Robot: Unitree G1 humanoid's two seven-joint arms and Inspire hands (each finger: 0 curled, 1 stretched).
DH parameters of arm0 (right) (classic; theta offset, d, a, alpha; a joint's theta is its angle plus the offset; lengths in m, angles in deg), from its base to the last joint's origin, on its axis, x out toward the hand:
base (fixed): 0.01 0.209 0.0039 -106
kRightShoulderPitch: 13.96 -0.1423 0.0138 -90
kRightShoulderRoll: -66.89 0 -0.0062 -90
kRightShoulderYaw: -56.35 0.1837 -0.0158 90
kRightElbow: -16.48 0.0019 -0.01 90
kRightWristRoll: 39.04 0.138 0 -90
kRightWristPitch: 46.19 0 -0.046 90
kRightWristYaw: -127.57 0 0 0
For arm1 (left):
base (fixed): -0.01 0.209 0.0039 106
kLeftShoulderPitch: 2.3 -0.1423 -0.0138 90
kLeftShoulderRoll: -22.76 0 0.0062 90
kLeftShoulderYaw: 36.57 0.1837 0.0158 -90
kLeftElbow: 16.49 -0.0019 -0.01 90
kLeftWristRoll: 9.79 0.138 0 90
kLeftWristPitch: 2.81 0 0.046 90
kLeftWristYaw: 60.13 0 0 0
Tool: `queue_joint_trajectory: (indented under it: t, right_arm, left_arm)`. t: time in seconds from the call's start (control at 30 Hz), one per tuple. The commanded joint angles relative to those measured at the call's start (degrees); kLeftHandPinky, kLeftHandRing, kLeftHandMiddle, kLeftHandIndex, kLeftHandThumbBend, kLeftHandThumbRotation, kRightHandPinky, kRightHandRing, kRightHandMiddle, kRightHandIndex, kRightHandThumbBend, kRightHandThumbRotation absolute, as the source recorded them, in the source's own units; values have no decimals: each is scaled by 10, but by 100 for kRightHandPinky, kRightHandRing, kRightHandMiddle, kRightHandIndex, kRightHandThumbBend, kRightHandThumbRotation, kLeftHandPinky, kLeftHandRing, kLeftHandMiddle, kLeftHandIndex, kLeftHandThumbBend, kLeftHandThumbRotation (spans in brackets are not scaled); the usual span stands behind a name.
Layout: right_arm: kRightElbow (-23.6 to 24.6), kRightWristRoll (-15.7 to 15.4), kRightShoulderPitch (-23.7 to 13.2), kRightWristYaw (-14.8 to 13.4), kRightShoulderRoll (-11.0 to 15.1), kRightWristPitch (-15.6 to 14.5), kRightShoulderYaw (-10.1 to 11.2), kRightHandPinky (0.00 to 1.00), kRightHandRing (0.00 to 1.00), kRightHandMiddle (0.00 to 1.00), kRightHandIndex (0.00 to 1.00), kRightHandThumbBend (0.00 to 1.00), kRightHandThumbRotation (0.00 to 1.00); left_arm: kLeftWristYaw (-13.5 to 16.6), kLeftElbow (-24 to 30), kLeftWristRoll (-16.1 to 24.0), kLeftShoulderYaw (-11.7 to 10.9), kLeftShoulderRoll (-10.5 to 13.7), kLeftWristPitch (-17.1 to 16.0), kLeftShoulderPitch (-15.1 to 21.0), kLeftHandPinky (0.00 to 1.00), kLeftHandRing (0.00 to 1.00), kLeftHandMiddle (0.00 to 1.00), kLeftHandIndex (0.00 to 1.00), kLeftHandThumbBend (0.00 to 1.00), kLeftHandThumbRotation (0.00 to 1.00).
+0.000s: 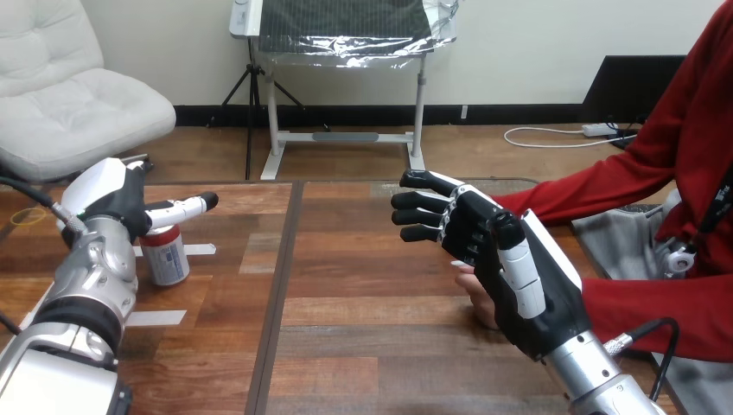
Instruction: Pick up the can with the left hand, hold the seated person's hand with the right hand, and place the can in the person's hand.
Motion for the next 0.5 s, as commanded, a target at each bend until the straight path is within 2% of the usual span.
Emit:
queue_joint_trajectory:
  t: [0.0, 0.47]
  right_arm:
    - [9, 10, -42, 3, 3, 15, 4, 74, 76, 78, 81, 85, 100]
    - [17, 9, -39, 3, 4, 10, 4, 73, 76, 78, 81, 84, 100]
  left_arm:
    - [3, 4, -8, -8, -8, -1, 16, 90, 92, 93, 90, 77, 62]
    - [-8, 3, -27, -12, -11, 14, 15, 83, 92, 92, 90, 79, 60]
